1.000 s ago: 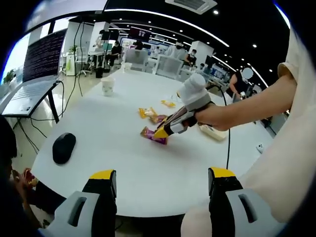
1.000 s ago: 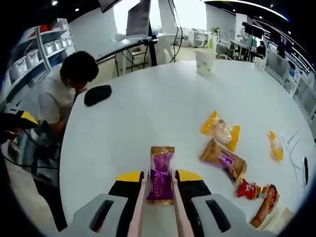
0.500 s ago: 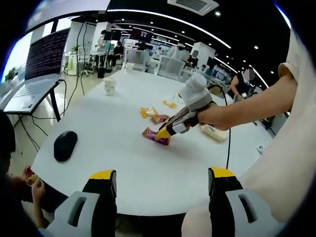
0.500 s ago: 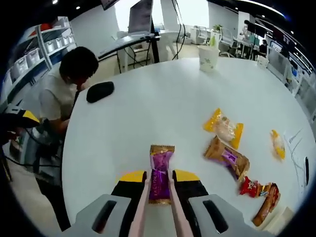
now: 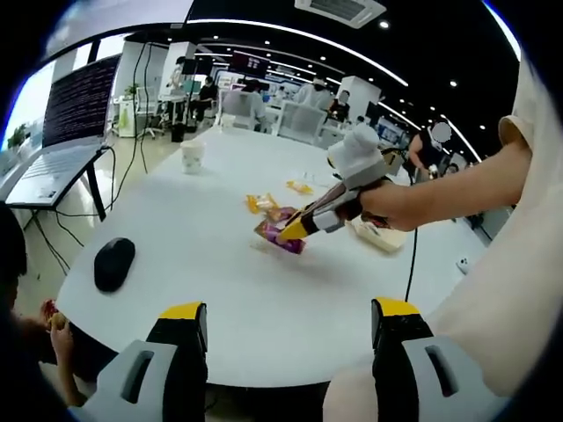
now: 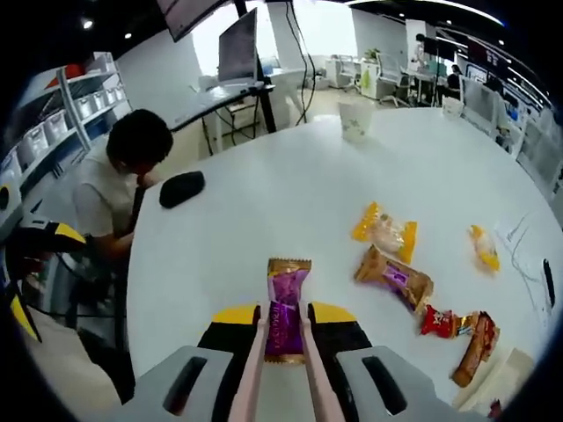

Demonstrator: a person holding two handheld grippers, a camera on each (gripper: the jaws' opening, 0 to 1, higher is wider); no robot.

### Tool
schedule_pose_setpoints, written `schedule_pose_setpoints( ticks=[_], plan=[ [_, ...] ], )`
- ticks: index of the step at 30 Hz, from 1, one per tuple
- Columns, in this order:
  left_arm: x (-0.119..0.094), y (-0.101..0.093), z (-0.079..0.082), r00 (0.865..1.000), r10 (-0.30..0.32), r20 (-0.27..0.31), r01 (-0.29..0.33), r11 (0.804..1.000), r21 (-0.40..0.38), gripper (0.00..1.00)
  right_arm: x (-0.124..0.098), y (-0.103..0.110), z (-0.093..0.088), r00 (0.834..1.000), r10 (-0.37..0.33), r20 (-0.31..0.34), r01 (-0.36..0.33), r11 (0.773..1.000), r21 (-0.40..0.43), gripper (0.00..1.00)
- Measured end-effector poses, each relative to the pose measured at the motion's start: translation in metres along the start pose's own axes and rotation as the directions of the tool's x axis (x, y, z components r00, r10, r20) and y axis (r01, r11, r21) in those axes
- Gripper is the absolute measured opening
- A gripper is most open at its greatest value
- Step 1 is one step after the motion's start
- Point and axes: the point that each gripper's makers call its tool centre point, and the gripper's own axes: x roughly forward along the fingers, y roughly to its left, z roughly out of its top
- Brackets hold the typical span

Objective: Place the target food into the container with the food tongs after gripping and lifting it, then release it inside without dropping or visibly crushing the food.

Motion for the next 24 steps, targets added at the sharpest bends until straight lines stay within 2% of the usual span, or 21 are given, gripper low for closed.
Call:
schedule_pose_setpoints(
  ticks=[2, 5, 12, 15, 16, 18, 24],
  plan=[
    [0.002, -0.004, 0.003, 1.000, -0.010, 0.003, 0.010, 1.000, 0.008, 0.76, -0.009, -0.001, 0.005, 1.000, 0.002, 0.027, -0.003, 1.000, 0.031, 0.20],
    [0.004, -0.008, 0.006, 1.000, -0.021, 0.005, 0.021, 1.000, 0.023, 0.77, -0.024, -0.001, 0.013, 0.998, -0.007, 0.064, 0.005, 0.999, 0.033, 0.20],
    [0.006, -0.019, 0.013, 0.999, -0.047, 0.016, 0.046, 0.998, 0.051, 0.79, -0.054, -0.014, 0.033, 0.986, -0.046, 0.158, 0.031, 0.995, 0.095, 0.20],
    [0.007, -0.025, 0.015, 0.998, -0.063, 0.015, 0.062, 0.996, 0.067, 0.79, -0.058, -0.017, 0.032, 0.982, -0.057, 0.178, 0.040, 0.994, 0.098, 0.21],
    [0.007, -0.027, 0.015, 0.998, -0.068, 0.011, 0.066, 0.995, 0.075, 0.79, -0.067, -0.018, 0.035, 0.980, -0.065, 0.187, 0.047, 0.994, 0.098, 0.21],
    [0.006, -0.032, 0.019, 0.997, -0.075, 0.017, 0.073, 0.993, 0.096, 0.79, -0.070, -0.021, 0.033, 0.978, -0.072, 0.195, 0.052, 0.993, 0.106, 0.21],
    [0.008, -0.048, 0.031, 0.991, -0.129, 0.017, 0.125, 0.981, 0.150, 0.80, -0.099, -0.034, 0.037, 0.955, -0.139, 0.262, 0.102, 0.983, 0.152, 0.21]
  ],
)
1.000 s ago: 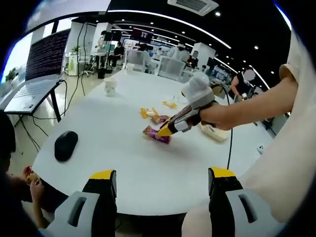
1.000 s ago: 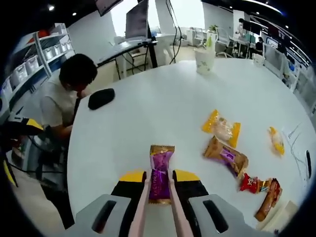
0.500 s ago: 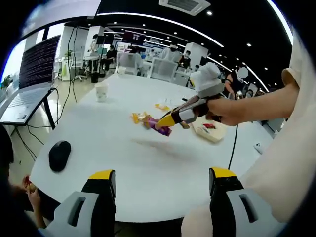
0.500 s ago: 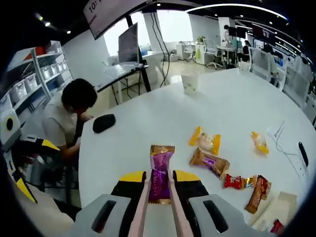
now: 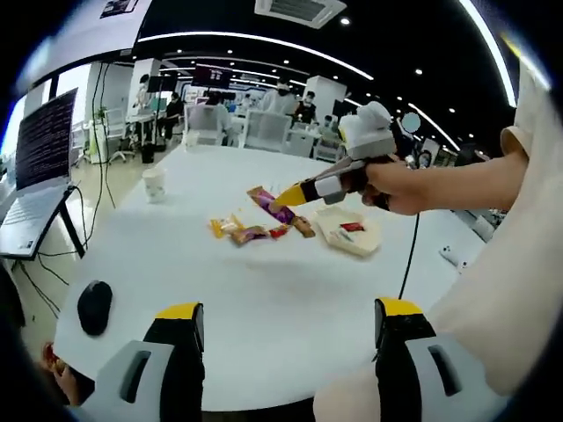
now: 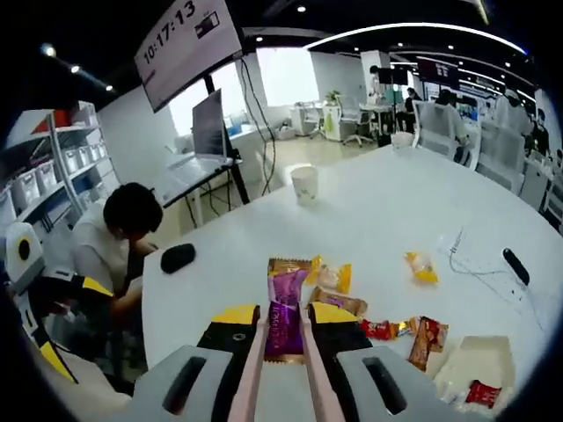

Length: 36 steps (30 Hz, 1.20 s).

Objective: Place the target food into the container with the food tongs after gripping and lifting it, then release it inside without dropping or visibly crushing the food.

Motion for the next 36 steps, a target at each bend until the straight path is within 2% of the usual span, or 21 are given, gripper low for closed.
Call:
schedule_pose_setpoints(
  ticks=[4, 10, 20, 30, 36],
  plan=[
    [0.002, -0.005, 0.005, 1.000, -0.025, -0.003, 0.025, 0.999, 0.031, 0.80, -0.015, -0.007, 0.005, 0.999, -0.029, 0.028, 0.028, 1.000, 0.012, 0.21],
    [0.006, -0.009, 0.008, 0.998, -0.058, -0.006, 0.059, 0.997, 0.059, 0.80, -0.035, -0.006, 0.005, 0.996, -0.066, 0.053, 0.064, 0.997, 0.033, 0.20],
    [0.010, -0.021, 0.001, 0.994, -0.102, -0.028, 0.104, 0.991, 0.082, 0.79, -0.057, -0.018, 0.004, 0.989, -0.119, 0.087, 0.111, 0.990, 0.088, 0.21],
    [0.018, -0.031, 0.000, 0.988, -0.148, -0.049, 0.152, 0.983, 0.100, 0.79, -0.088, -0.045, 0.017, 0.967, -0.205, 0.149, 0.186, 0.974, 0.132, 0.21],
    [0.025, -0.037, 0.005, 0.980, -0.186, -0.068, 0.193, 0.973, 0.128, 0.80, -0.104, -0.058, 0.016, 0.954, -0.249, 0.167, 0.222, 0.961, 0.164, 0.21]
  ],
)
